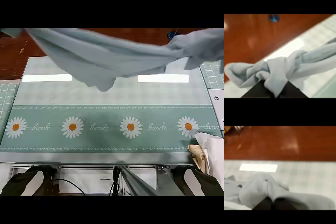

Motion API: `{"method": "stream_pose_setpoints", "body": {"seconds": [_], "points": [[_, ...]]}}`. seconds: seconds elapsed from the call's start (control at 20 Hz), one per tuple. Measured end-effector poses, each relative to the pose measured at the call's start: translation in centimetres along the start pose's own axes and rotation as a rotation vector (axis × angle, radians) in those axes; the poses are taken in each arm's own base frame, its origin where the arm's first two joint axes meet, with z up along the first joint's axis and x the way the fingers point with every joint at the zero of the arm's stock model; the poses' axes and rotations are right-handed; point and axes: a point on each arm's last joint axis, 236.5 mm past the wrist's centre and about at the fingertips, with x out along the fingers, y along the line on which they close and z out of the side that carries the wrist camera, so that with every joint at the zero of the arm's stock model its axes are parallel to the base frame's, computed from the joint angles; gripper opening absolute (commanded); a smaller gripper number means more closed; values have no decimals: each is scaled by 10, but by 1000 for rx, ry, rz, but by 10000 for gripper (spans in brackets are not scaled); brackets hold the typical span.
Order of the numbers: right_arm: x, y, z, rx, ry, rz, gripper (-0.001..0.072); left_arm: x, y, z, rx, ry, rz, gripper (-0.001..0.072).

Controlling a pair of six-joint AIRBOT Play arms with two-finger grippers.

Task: Fold the shirts.

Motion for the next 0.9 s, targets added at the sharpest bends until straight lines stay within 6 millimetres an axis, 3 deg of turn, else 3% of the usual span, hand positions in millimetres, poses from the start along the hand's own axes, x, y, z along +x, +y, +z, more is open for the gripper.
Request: {"method": "stream_pose_setpoints", "body": {"seconds": [0.2, 0.3, 0.4, 0.6, 0.75, 0.9], "points": [[-33, 32, 37, -15, -104, 6, 30, -65, -30, 42, 131, -125, 132, 19], [-44, 45, 40, -22, -102, 15, 30, -89, -42, 50, 151, -158, 178, 18], [-50, 55, 31, -23, -56, 27, 30, -104, -58, 47, 140, -156, 183, 19], [-59, 52, -15, 6, 143, -11, 30, -107, -75, 14, 39, -44, 136, 19], [-63, 18, -57, 48, 311, -138, 30, -90, -75, -34, -104, 97, 88, 18], [-49, -13, -107, 130, 496, -187, 30, -63, -67, -93, -260, 237, 45, 19]]}}
